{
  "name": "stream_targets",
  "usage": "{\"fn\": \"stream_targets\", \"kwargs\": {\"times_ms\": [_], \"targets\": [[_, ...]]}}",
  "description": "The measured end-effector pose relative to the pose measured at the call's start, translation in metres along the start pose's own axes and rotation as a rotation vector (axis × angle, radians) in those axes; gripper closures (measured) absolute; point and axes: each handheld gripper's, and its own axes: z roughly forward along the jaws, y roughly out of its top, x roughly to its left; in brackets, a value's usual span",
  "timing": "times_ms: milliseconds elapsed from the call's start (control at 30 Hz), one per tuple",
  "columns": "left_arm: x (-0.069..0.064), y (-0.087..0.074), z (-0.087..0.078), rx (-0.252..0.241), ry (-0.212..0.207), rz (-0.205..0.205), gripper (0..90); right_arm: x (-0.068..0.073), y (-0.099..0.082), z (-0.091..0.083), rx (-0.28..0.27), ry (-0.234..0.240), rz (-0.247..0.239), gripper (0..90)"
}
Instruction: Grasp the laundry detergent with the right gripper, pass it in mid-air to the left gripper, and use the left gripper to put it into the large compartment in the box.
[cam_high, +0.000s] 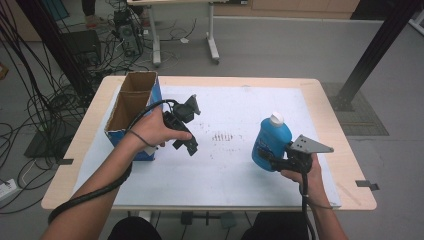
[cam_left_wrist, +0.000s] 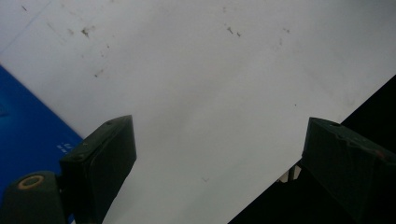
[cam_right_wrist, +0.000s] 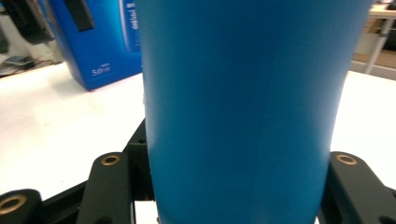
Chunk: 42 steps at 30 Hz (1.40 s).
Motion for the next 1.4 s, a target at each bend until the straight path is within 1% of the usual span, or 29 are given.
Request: {"fn": "stream_targets", "kwargs": {"times_ms": [67,100,233,333,367,433,500,600,633,667,700,733,800,833,867,900,933,1100,1200,1300,1400], "targets": [[-0.001,0.0,-0.006,-0.004,0.003,0.014,10.3,-0.002,0.006,0.001,0.015,0.015,0.001,43.1],[-0.003,0.0,-0.009,-0.001,0.005,0.028,10.3,-0.002,0.008,0.001,0.017,0.021,0.0,43.1],[-0.007,0.001,-0.02,-0.001,0.015,0.063,10.3,-0.005,0.017,0.001,0.005,0.057,0.004,43.0],[-0.01,0.003,-0.03,0.001,0.015,0.101,10.3,-0.006,0.027,0.001,0.007,0.089,-0.014,43.0],[-0.011,0.003,-0.032,0.0,0.014,0.105,10.3,-0.006,0.031,0.001,0.005,0.092,-0.018,43.0],[-0.012,0.003,-0.037,-0.008,0.014,0.128,10.3,-0.007,0.035,0.001,0.001,0.1,-0.023,42.9],[-0.012,0.004,-0.043,-0.015,0.014,0.142,10.3,-0.008,0.04,0.001,-0.002,0.119,-0.027,42.9],[-0.014,0.005,-0.051,-0.021,0.018,0.183,10.3,-0.01,0.047,0.001,-0.006,0.153,-0.028,43.0],[-0.015,0.005,-0.054,-0.023,0.014,0.196,10.3,-0.011,0.048,0.002,-0.004,0.16,-0.031,42.9],[-0.016,0.005,-0.056,-0.019,0.013,0.2,10.3,-0.011,0.05,0.002,0.0,0.17,-0.034,43.0],[-0.017,0.006,-0.059,-0.021,0.02,0.216,10.3,-0.011,0.052,0.002,0.004,0.181,-0.035,43.0],[-0.018,0.006,-0.062,-0.024,0.016,0.222,10.3,-0.012,0.054,0.002,0.009,0.197,-0.04,43.0],[-0.019,0.006,-0.067,-0.026,0.007,0.234,10.2,-0.013,0.056,0.002,0.008,0.221,-0.041,43.0],[-0.019,0.006,-0.069,-0.031,-0.001,0.239,10.2,-0.014,0.057,0.003,0.011,0.242,-0.039,43.0],[-0.019,0.007,-0.071,-0.028,-0.001,0.244,10.2,-0.014,0.058,0.003,0.013,0.257,-0.04,43.0],[-0.019,0.007,-0.074,-0.031,0.008,0.251,10.2,-0.015,0.059,0.003,0.017,0.27,-0.041,43.0],[-0.019,0.007,-0.077,-0.037,0.014,0.266,10.2,-0.015,0.06,0.003,0.023,0.285,-0.043,43.0],[-0.02,0.007,-0.087,-0.071,-0.003,0.313,10.1,-0.019,0.063,0.003,0.028,0.371,-0.035,43.0],[-0.022,0.006,-0.092,-0.088,0.003,0.357,10.0,-0.02,0.065,0.003,0.033,0.399,-0.044,43.0],[-0.027,0.004,-0.096,-0.089,-0.004,0.403,10.0,-0.02,0.067,0.003,0.044,0.417,-0.057,43.0],[-0.031,0.004,-0.1,-0.085,-0.019,0.435,9.7,-0.02,0.069,0.002,0.053,0.446,-0.073,43.0]]}}
